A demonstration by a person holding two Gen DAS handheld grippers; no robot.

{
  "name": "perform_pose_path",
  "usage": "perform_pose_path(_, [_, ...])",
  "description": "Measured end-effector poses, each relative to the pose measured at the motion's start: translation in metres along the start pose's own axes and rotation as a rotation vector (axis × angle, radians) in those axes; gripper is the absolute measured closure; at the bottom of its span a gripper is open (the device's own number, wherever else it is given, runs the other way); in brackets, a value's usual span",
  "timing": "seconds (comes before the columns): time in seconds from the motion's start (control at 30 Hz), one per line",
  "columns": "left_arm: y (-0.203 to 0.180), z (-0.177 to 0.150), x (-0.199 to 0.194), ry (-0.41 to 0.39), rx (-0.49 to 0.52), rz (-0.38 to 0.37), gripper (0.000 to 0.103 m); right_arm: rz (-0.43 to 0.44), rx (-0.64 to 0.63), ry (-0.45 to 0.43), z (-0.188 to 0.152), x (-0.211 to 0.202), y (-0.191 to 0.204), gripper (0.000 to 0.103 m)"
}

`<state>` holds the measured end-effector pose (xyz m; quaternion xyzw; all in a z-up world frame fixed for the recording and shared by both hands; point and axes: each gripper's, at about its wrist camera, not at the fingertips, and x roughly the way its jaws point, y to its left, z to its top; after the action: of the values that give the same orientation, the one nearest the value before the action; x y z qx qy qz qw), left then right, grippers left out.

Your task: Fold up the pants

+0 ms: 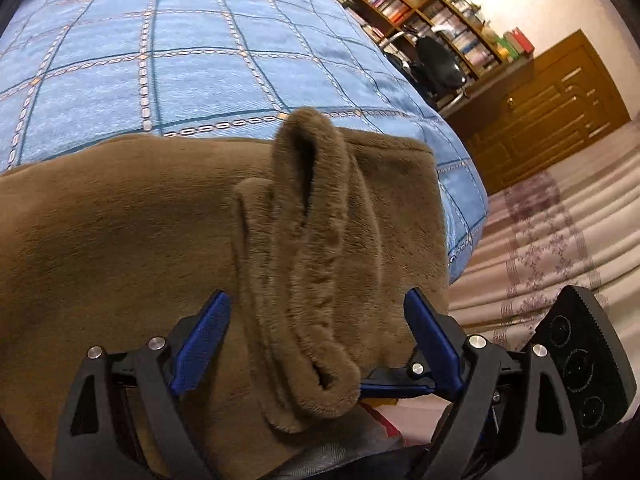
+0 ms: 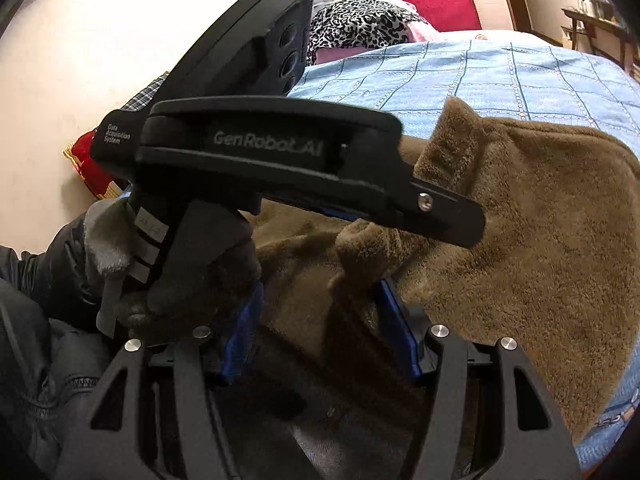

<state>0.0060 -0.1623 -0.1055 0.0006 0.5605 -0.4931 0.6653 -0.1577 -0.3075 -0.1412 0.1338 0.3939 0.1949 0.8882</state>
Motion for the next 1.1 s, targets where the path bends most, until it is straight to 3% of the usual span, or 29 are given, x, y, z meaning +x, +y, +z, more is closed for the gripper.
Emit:
perform_pose_path(0.1, [-0.003, 0.001, 0.005, 0.020, 0.008, -0.005, 0.029, 0.003, 0.004, -0.006, 0.003, -0.003, -0.002, 0.041])
perform_pose_path(0.23, [-0.002, 0.001, 0.008, 0.018, 0.015, 0.098, 0.066, -0.004, 0.002, -0.019, 0.002, -0.013, -0.002, 0.041])
perform_pose_path(0.33, [0.005, 0.000, -0.004, 0.002, -0.017, 0.070, 0.074, -0.016, 0.012, -0.037, 0.003, -0.024, -0.004, 0.041])
perform_pose_path(0.53, [0.003, -0.005, -0.046, -0.083, 0.004, 0.073, 0.075, -0.050, 0.027, -0.095, 0.003, -0.057, -0.009, 0.041])
perform_pose_path(0.7, [0.024, -0.016, -0.098, -0.169, -0.032, 0.125, 0.075, -0.080, 0.029, -0.135, 0.010, -0.072, -0.011, 0.041])
perform_pose_path(0.87, [0.060, -0.039, -0.143, -0.221, -0.103, 0.218, 0.075, -0.078, 0.047, -0.121, 0.022, -0.057, -0.014, 0.041])
perform_pose_path(1.1, [0.103, -0.069, -0.154, -0.222, -0.217, 0.288, 0.075, -0.087, 0.074, -0.111, 0.025, -0.035, -0.005, 0.041])
